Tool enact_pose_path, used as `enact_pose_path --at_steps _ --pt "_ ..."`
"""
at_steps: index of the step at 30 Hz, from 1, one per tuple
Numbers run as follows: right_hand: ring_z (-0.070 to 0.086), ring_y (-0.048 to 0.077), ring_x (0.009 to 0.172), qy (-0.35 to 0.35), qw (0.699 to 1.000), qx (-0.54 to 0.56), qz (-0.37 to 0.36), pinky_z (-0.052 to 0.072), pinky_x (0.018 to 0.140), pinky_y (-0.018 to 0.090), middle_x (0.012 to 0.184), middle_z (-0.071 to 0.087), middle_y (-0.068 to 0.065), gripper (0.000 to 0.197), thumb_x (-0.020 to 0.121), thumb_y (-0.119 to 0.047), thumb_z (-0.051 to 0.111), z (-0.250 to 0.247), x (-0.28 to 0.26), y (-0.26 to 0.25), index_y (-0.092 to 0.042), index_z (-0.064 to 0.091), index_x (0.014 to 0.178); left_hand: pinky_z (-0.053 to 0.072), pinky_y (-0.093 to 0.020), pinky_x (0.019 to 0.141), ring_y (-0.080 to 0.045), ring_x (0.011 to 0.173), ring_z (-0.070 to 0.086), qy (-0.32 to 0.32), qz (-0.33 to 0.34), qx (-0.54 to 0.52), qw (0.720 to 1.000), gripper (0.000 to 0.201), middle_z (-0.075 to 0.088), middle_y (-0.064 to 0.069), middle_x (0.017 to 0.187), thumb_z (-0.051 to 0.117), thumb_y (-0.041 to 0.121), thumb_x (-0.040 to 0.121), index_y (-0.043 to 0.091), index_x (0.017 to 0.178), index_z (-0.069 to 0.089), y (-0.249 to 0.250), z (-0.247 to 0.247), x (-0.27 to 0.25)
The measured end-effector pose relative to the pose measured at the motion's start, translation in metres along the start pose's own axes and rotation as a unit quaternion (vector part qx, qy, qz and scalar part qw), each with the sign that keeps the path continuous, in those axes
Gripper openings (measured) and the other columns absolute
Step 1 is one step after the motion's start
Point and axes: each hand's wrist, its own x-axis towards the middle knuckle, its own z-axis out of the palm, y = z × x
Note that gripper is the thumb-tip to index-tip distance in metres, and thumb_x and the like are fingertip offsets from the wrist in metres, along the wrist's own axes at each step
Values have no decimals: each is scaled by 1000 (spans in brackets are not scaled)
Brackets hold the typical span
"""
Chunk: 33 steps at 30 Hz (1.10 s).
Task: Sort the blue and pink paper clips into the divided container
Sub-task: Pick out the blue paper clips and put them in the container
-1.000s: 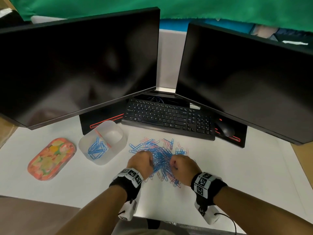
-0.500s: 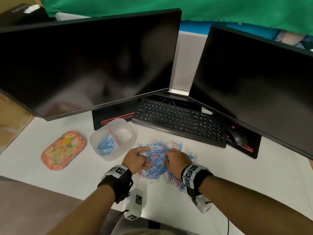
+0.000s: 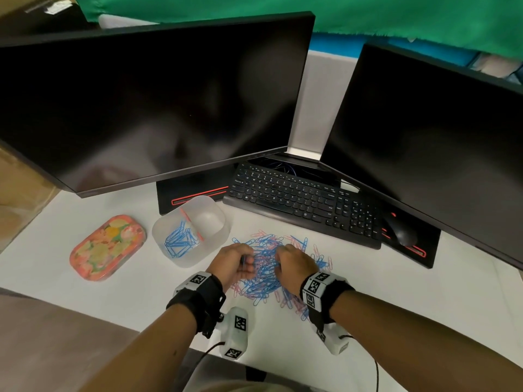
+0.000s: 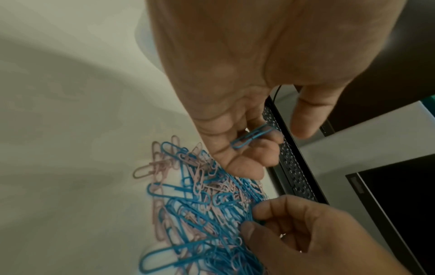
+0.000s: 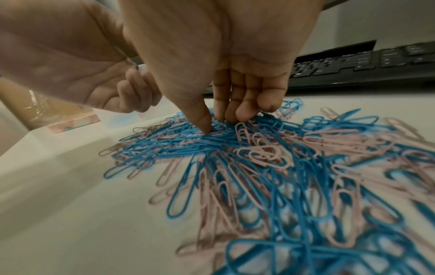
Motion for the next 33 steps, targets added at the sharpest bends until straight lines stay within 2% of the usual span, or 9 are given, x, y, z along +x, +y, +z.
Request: enact_pose_path --at_steps 4,6,8,12,16,22,25,28,33 --pt "61 29 96 -21 1000 -12 8 49 78 33 108 59 11 15 88 -6 57 -1 3 -4 -6 61 103 44 -29 60 -17 48 44 94 47 140 985 29 47 1 54 53 30 93 14 69 46 -3 -4 10" --pt "61 30 96 -30 999 -16 15 49 78 33 107 59 12 16 86 -3 57 -3 4 -5 -5 62 102 43 -25 59 -14 53 52 138 101 269 948 23 55 3 57 55 27 92 17 72 50 -2 -5 13" --pt "61 31 96 -32 999 -31 6 47 75 32 107 58 13 18 86 -1 55 -4 3 -5 -4 62 103 49 -26 61 -15 64 61 134 128 387 903 3 65 0 72 54 20 89 20 87 55 1 -4 17" --pt "62 32 94 -25 999 -38 -27 36 66 29 105 60 15 29 82 9 49 -6 0 -5 -3 56 107 49 -34 89 -26 101 60 117 149 574 797 27 58 -9 113 50 14 90 14 116 56 5 0 31" --pt "62 31 89 -17 998 -37 -47 34 65 27 99 61 16 34 81 15 45 -10 -4 -6 -2 52 109 51 -40 92 -31 103 60 105 118 640 752 29 53 -10 116 56 9 86 11 115 55 9 5 39" --pt "54 26 81 -9 998 -21 -61 34 64 30 100 56 14 37 76 17 47 -7 -5 0 -4 51 106 50 -41 93 -31 105 59 99 75 654 746 31 52 -11 117 59 10 84 9 115 56 16 12 43" --pt "60 29 87 -13 999 6 -45 38 66 29 100 60 15 39 74 19 49 -11 -2 0 -3 53 106 53 -37 85 -30 98 61 94 104 643 753 23 62 -13 109 52 9 86 8 109 57 17 12 40" --pt "62 31 91 -26 998 31 -38 42 67 30 99 62 16 37 77 18 46 -13 -1 3 -2 52 108 52 -32 74 -25 83 61 116 131 571 802 13 67 -9 95 49 9 87 15 96 56 18 8 33" --pt "59 31 101 -46 995 82 -17 46 79 30 110 60 15 43 79 14 46 -11 3 12 -6 54 116 44 -21 67 -11 71 57 79 138 440 884 32 59 8 71 45 3 89 25 110 53 17 2 18"
